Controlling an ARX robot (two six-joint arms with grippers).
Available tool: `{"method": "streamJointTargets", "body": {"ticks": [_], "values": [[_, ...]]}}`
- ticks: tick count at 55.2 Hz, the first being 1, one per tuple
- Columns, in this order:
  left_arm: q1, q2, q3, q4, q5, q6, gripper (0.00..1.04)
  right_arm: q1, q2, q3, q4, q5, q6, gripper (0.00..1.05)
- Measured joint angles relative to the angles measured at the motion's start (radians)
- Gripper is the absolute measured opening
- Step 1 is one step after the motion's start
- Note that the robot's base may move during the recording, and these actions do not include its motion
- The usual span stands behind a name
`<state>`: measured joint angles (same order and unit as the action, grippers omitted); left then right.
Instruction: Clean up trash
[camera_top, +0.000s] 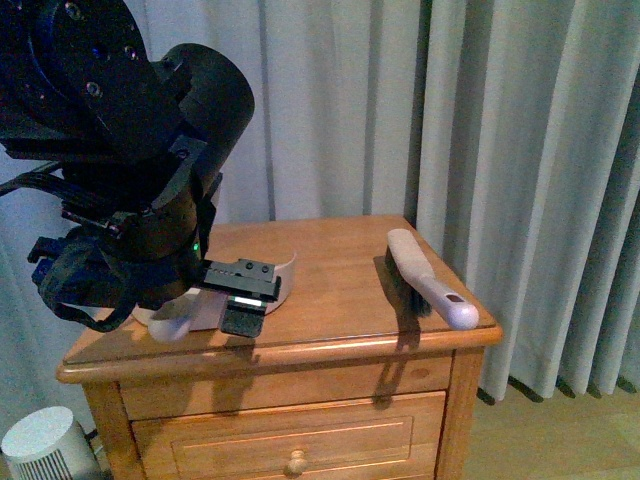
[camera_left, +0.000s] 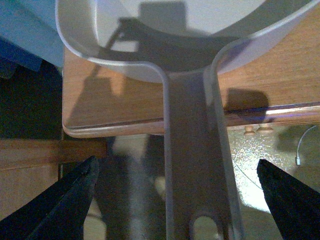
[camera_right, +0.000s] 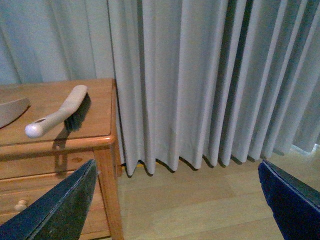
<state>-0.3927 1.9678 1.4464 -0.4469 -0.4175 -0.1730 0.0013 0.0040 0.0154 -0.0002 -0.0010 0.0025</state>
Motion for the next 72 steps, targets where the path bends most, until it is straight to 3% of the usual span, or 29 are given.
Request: {"method": "streamJointTargets", "body": {"ticks": [21,43,58,72], "values": [[-0.01,0.03,0.001,0.034,-0.011,0.011,0.95,0.0,0.0,0.0,0.0,0.0,0.0,0.97],[-0.01,0.028,-0.008,0.051,0.005,0.01,0.29,0.0,0.0,0.0,0.0,0.0,0.0,0.97],[-0.014,-0.036,-0.031,0.13,0.024,0.014,0.28,0.0,0.0,0.0,0.0,0.0,0.0,0.97],[-0.03,-0.291,-0.205,0.534,0.02,0.156,0.28,0.0,0.0,0.0,0.0,0.0,0.0,0.97]]}}
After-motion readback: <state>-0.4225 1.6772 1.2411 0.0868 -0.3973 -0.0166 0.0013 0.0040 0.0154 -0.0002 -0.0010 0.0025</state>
